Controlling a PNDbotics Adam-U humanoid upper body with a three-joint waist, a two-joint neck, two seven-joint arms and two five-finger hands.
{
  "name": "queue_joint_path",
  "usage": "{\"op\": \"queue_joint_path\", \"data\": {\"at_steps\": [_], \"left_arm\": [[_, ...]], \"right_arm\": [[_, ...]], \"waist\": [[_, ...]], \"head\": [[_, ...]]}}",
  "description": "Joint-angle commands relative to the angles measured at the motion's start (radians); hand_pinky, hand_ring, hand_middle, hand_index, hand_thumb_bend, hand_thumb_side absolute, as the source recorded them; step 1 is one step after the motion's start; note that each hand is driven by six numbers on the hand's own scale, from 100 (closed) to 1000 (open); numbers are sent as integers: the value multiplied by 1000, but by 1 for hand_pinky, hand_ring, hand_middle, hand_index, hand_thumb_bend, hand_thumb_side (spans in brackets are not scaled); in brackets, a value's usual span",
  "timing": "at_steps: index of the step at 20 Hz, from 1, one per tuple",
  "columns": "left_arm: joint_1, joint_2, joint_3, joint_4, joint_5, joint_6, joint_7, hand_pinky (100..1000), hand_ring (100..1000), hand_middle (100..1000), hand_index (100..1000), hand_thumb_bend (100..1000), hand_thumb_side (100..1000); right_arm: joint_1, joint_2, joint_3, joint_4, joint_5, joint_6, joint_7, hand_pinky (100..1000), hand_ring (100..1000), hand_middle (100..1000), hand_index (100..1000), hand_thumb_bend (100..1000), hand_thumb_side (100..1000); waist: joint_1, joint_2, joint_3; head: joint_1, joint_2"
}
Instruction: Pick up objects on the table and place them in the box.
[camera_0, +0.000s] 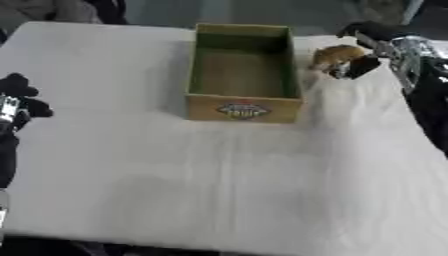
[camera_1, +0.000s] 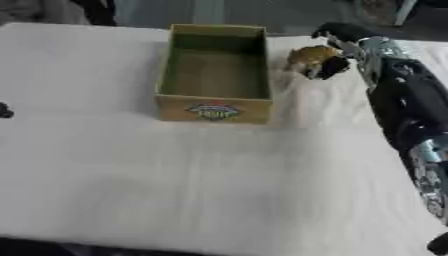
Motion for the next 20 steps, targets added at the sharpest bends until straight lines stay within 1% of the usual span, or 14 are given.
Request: {"op": "queue_joint_path", "data": {"at_steps": [1,3,4,5,7,10,14,15,16,18,19,20], "left_arm": [[-12,10,4,-20,6,-2,-2,553,506,525,637,403,424],[-13,8,3,-21,7,-2,-3,553,506,525,637,403,425],[-13,8,3,-21,7,-2,-3,553,506,525,637,403,425],[-13,8,3,-21,7,-1,-4,553,505,525,636,404,424],[-13,8,4,-21,8,-1,-3,553,505,525,636,403,425],[-13,7,3,-21,8,-1,-4,553,505,525,636,404,425],[-13,6,3,-21,8,-1,-4,554,505,525,636,404,425],[-13,6,4,-21,8,-1,-3,554,505,525,636,404,425],[-13,6,4,-21,8,-1,-3,554,505,525,636,404,425],[-13,5,4,-21,8,-1,-3,554,505,525,636,404,425],[-13,5,4,-21,8,-1,-3,554,505,525,635,403,425],[-13,5,4,-21,8,-1,-2,554,505,525,635,403,425]], "right_arm": [[-16,-34,-6,-1,9,3,-3,1000,996,944,931,436,375],[-12,-34,-7,2,7,5,-6,990,984,934,926,438,411],[-10,-34,-7,4,7,7,-7,990,984,934,926,438,411],[-9,-34,-7,5,7,9,-10,969,973,926,919,440,445],[-7,-34,-6,6,7,15,-17,939,954,914,912,442,482],[-5,-32,-5,9,10,22,-21,900,921,894,897,445,506],[-2,-32,-5,9,10,29,-28,816,822,816,848,454,529],[-1,-31,-5,10,10,30,-31,756,778,787,826,458,526],[-1,-32,-6,10,8,30,-33,725,753,768,812,458,521],[1,-32,-6,10,3,32,-39,635,663,710,764,378,498],[2,-33,-6,10,1,34,-44,551,557,635,719,318,478],[3,-33,-6,9,0,37,-50,468,474,567,669,268,460]], "waist": [[4,-12,3],[5,-9,6],[6,-8,7],[7,-7,7],[8,-6,8],[10,-5,8],[11,-5,6],[11,-5,6],[11,-5,6],[11,-5,5],[11,-5,4],[11,-5,4]], "head": [[-2,-13],[-4,-17],[-5,-19],[-5,-20],[-5,-21],[-5,-21],[-3,-21],[-2,-21],[-2,-21],[-1,-21],[-1,-21],[-1,-21]]}}
